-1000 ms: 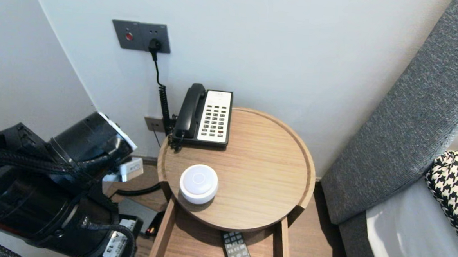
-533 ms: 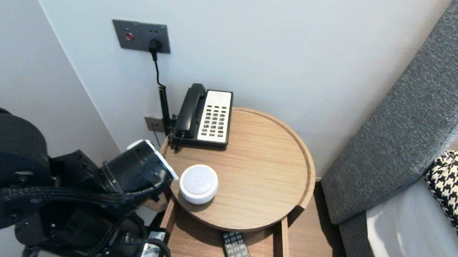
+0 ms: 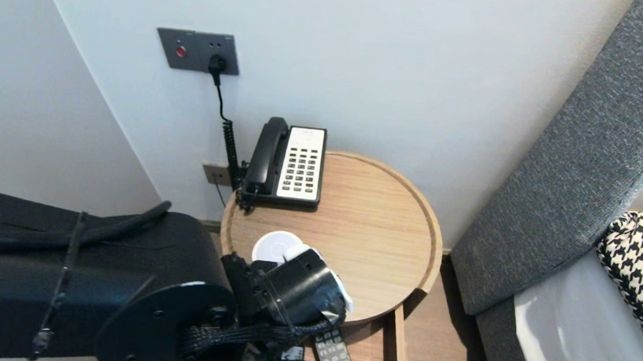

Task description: Take the remote control out of the drawer one by one and place them on the table

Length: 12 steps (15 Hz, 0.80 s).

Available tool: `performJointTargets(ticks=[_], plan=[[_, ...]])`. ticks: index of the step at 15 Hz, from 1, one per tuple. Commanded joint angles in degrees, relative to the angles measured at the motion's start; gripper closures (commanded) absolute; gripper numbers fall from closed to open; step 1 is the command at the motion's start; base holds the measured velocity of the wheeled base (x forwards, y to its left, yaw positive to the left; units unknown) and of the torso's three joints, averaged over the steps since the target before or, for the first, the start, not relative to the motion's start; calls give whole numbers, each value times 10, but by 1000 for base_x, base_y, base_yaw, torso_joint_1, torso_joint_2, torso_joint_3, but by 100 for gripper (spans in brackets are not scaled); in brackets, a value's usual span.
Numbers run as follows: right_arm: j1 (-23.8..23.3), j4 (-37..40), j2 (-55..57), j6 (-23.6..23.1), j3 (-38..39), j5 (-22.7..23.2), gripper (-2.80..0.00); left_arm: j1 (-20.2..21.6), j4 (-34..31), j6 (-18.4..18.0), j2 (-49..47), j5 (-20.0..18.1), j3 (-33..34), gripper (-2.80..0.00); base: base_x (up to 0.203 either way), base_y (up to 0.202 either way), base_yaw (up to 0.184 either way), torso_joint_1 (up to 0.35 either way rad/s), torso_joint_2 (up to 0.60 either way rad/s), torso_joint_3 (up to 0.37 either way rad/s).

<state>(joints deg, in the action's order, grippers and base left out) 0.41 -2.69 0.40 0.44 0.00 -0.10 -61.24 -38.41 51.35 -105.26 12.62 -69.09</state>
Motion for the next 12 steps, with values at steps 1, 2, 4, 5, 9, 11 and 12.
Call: performJointTargets(ticks=[1, 2, 4, 5, 9, 11, 12], plan=[[0, 0, 0, 0, 14, 0, 0, -14, -5, 12, -38, 0, -16, 0, 0, 0, 0, 0, 0, 0], [0, 0, 0, 0, 14, 0, 0, -19, -4, 21, -47, 0, -19, 0, 0, 0, 0, 0, 0, 0], [0, 0, 0, 0, 14, 0, 0, -25, -3, 23, -62, -2, -24, 0, 0, 0, 0, 0, 0, 0], [0, 0, 0, 0, 14, 0, 0, -29, -3, 23, -67, -2, -36, 0, 0, 0, 0, 0, 0, 0], [0, 0, 0, 0, 14, 0, 0, -35, -6, 25, -100, -4, -100, 0, 0, 0, 0, 0, 0, 0], [0, 0, 0, 0, 14, 0, 0, -35, -6, 32, -115, -5, -113, 0, 0, 0, 0, 0, 0, 0], [0, 0, 0, 0, 14, 0, 0, -35, -6, 38, -118, -12, -112, 0, 0, 0, 0, 0, 0, 0]])
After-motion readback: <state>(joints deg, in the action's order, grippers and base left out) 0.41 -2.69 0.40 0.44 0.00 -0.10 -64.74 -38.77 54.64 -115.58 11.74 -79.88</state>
